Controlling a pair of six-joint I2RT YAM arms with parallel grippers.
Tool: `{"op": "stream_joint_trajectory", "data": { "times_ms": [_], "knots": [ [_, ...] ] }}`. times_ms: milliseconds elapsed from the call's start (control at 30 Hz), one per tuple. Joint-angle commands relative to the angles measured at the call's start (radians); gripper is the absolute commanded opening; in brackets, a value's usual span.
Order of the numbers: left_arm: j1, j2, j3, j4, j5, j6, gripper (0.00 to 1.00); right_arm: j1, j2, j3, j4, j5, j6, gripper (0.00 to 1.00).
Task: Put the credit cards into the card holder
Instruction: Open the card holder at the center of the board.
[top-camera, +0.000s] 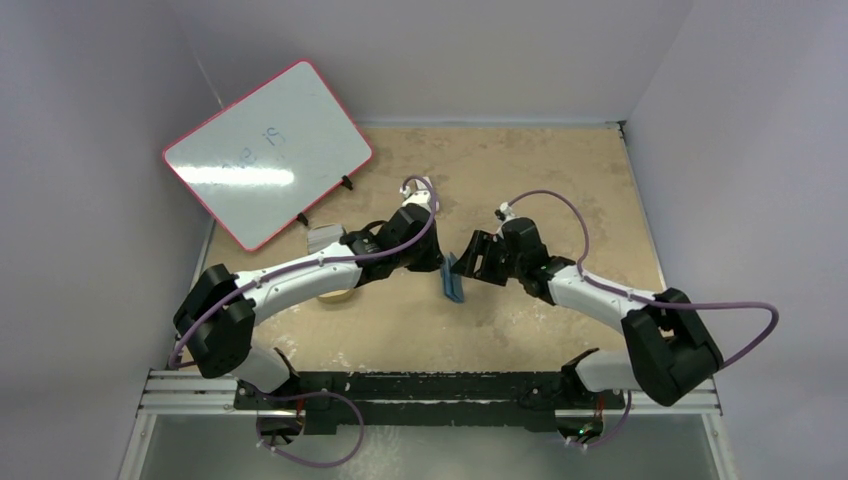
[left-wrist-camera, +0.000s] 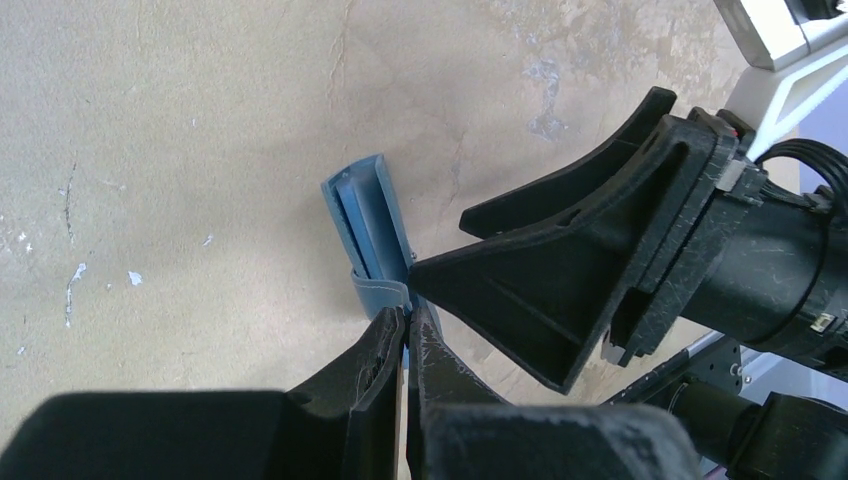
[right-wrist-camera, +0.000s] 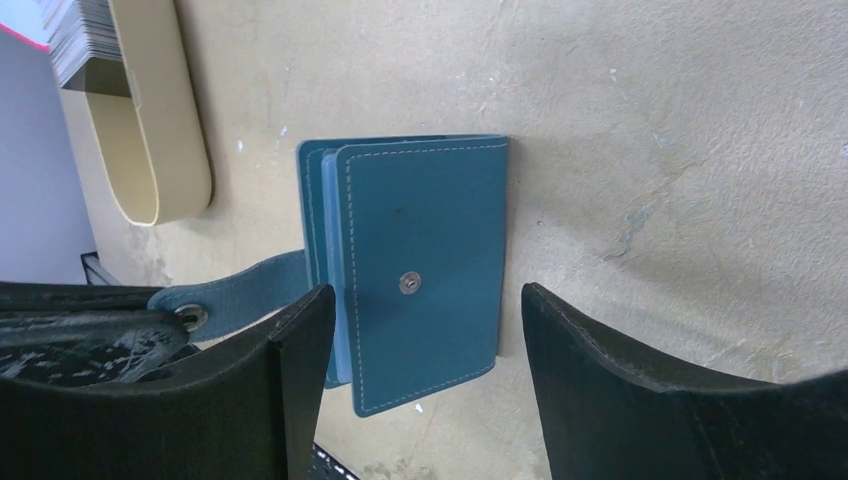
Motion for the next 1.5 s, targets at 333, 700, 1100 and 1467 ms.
{"op": "stream_joint_trajectory", "data": {
  "times_ms": [333, 700, 1100, 1467],
  "knots": [
    [0.006, -0.029, 0.022, -0.028, -0.039, 0.001, 0.00, 0.004, 0.000, 0.073, -0.209, 0.205, -0.037, 0.52],
    [0.006, -0.055, -0.025, -0.068, -0.088, 0.008, 0.00, 0.004, -0.041, 0.091, -0.344, 0.338, -0.032, 0.52],
    [0.005, -0.063, -0.068, -0.079, -0.122, 0.021, 0.00, 0.005, -0.065, 0.149, -0.468, 0.421, -0.041, 0.55],
    [0.006, -0.055, -0.090, -0.065, -0.118, 0.020, 0.00, 0.005, -0.038, 0.247, -0.574, 0.553, -0.041, 0.55]
  ]
}}
